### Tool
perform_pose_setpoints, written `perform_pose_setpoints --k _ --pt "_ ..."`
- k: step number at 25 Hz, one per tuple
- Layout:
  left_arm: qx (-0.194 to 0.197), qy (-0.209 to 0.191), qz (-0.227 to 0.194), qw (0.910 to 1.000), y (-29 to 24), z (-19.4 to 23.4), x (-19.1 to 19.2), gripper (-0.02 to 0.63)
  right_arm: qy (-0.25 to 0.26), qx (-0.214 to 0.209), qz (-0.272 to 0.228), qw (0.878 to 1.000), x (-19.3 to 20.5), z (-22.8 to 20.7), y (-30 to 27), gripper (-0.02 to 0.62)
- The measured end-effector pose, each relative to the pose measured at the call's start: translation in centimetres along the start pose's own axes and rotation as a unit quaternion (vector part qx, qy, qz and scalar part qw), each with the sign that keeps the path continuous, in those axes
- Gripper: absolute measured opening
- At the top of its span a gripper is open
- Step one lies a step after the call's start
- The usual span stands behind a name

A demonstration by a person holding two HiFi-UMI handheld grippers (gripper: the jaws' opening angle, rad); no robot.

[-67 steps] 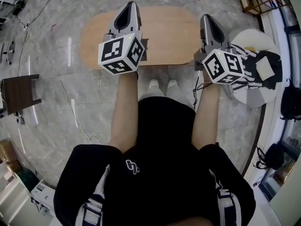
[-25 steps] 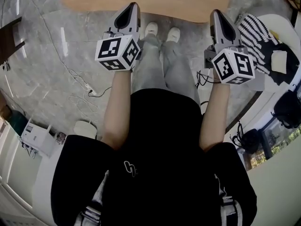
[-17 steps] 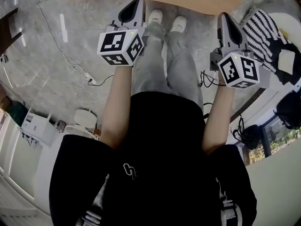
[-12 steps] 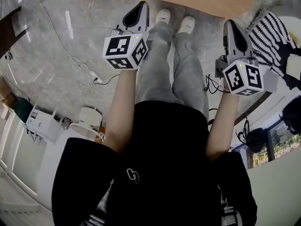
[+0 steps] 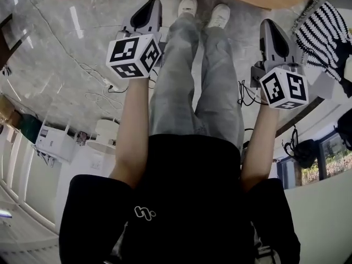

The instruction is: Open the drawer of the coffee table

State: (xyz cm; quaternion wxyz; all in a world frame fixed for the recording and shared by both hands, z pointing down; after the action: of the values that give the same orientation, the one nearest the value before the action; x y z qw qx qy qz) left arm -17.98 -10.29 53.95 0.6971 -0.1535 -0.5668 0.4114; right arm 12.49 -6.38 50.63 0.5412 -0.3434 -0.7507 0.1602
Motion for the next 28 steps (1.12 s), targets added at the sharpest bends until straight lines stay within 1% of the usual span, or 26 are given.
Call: perform_pose_setpoints --k 5,9,12,14,17,20,21,22,23,25,28 --pt "-0.001 -0.003 0.013 0.9999 -2.1 0.3 2.5 0.012 0.024 0.01 0.027 0.999 3.5 -2.0 -0.7 0.014" --pt "-0.003 -0.021 0.037 0.9991 -3.3 0.9 4.3 0.012 0.04 0.016 0.042 0.998 5.6 -3.5 -1.1 0.014" --pt "-0.003 -0.041 0.059 0.9974 -3.9 1.4 4.9 0.012 0.067 0.018 0.062 0.996 7.0 -4.7 -1.8 0.014" --pt "-0.004 -0.053 0.067 0.9964 -4.5 1.5 5.3 0.012 0.091 0.017 0.079 0.992 7.9 -5.8 -2.3 0.014" --pt "-0.006 -0.061 0.074 0.9954 -5.4 1.9 5.8 0.012 0.103 0.02 0.099 0.99 9.0 -7.4 -2.5 0.015" --pt "-0.032 -0.09 0.087 0.9916 -6.0 3.1 6.8 0.017 0.102 0.029 0.114 0.988 10.1 -9.0 -2.7 0.017" --pt "-0.041 -0.098 0.093 0.99 -6.2 3.3 7.2 0.041 0.099 0.031 0.118 0.988 10.4 -9.6 -2.8 0.019" --pt "-0.047 -0.101 0.097 0.989 -6.4 3.6 7.5 0.084 0.096 0.033 0.122 0.987 10.7 -10.3 -2.8 0.044" --pt "-0.049 -0.102 0.101 0.9885 -6.6 3.8 7.8 0.105 0.093 0.036 0.126 0.987 11.0 -10.9 -2.9 0.102" --pt "-0.053 -0.103 0.105 0.9877 -7.0 4.4 8.1 0.107 0.098 0.041 0.138 0.985 11.3 -12.0 -3.5 0.115" --pt "-0.059 -0.098 0.11 0.9873 -7.8 5.2 8.4 0.111 0.126 0.044 0.156 0.979 11.7 -13.1 -4.2 0.117"
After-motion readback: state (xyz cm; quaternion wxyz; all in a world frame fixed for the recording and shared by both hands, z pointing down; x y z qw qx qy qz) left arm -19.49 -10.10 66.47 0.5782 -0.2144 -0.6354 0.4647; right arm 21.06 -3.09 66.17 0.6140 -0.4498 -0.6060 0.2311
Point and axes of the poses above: the fingertips, and each gripper's own axes: y backward along the fingers, z to its left, x out of its underside, the point moved 6 cm from there along y, backward along the fingers, and after that the axes turned 4 degrees about -z, right-handed, at the moved point
